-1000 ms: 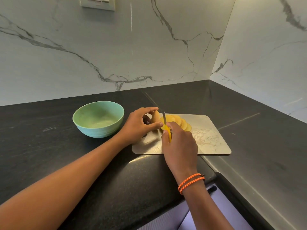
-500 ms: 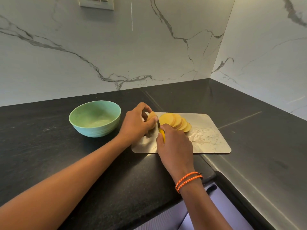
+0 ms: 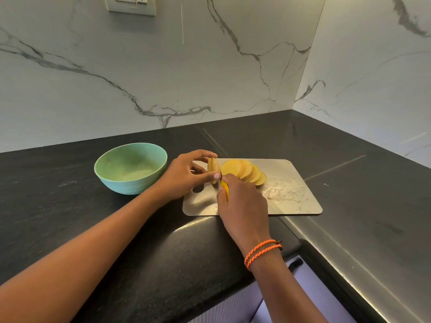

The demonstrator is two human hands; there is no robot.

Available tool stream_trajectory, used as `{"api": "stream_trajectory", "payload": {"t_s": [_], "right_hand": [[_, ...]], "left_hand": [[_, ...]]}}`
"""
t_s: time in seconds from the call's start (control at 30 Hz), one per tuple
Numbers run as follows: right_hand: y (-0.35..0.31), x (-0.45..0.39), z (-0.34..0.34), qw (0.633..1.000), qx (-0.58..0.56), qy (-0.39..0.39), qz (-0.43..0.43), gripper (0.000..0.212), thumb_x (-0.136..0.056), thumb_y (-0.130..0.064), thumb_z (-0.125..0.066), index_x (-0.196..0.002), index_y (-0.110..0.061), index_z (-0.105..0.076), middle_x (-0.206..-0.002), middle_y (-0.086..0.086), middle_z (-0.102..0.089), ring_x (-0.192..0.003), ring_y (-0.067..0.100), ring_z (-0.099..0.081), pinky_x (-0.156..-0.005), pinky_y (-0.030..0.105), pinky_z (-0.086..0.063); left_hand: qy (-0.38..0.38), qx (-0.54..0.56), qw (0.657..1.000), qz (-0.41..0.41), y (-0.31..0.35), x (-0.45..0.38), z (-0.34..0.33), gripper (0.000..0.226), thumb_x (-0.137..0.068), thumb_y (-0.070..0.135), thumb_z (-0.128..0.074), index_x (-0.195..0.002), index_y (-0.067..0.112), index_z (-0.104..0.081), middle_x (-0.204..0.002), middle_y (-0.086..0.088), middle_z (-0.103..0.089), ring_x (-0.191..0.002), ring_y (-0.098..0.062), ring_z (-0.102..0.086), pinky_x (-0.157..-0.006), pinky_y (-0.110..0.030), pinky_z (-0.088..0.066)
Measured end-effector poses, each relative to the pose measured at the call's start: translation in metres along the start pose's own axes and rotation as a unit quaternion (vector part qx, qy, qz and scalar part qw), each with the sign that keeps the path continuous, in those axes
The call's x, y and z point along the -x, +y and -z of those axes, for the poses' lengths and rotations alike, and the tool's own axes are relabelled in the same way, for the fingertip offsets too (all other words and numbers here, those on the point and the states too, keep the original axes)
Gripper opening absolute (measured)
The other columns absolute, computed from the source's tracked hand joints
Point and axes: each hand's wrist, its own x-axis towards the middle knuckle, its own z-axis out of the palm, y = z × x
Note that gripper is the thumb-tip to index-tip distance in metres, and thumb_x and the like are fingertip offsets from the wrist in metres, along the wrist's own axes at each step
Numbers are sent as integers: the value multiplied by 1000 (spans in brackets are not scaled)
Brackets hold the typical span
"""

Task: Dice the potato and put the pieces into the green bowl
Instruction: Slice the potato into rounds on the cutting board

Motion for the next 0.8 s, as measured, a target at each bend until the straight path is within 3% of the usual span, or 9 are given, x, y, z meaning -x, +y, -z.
{"api": "stream_trajectory", "payload": {"t_s": [0.13,0.3,0.4,0.57,0.7,0.8], "right_hand": [[1,0,0,1000,5,0,4,29,-106,-36,-48,-133,-30,-57,-98,-4,-70,-86,16,-66,-67,29,-51],[1,0,-1,1000,10,1,2,28,-106,-36,-48,-132,-29,-56,-101,-4,-71,-89,16,-67,-71,31,-55],[1,-1,-1,1000,16,4,0,29,-106,-36,-48,-133,-28,-56,-105,-3,-71,-93,18,-67,-70,29,-50],[1,0,0,1000,19,1,-2,28,-105,-35,-49,-131,-27,-56,-105,-2,-71,-95,21,-67,-70,31,-46],[1,1,0,1000,16,-1,-1,27,-105,-35,-49,-130,-27,-57,-105,-2,-71,-94,20,-67,-71,31,-50],[1,1,1,1000,13,-3,1,28,-106,-35,-49,-132,-27,-57,-105,-1,-71,-94,19,-67,-69,29,-45]], "left_hand": [[6,4,1000,-15,2,3,-5,49,-84,45,-87,-129,43,-68,-127,7,-68,-106,-4,-72,-83,-39,-66],[-38,15,999,-3,3,3,1,47,-94,43,-78,-138,45,-63,-135,10,-65,-117,-8,-69,-80,-24,-56],[-56,34,998,7,7,4,4,40,-104,32,-66,-143,38,-61,-128,6,-72,-113,-9,-71,-90,-24,-55],[-90,74,993,17,10,2,7,43,-103,21,-67,-145,27,-62,-154,9,-51,-122,-11,-68,-97,-31,-59],[-80,28,996,1,8,2,5,51,-94,33,-79,-142,35,-63,-146,13,-58,-123,-5,-66,-98,-33,-57],[-69,25,997,-6,7,2,3,52,-92,27,-82,-141,30,-63,-134,8,-68,-120,-8,-68,-92,-32,-60]]}}
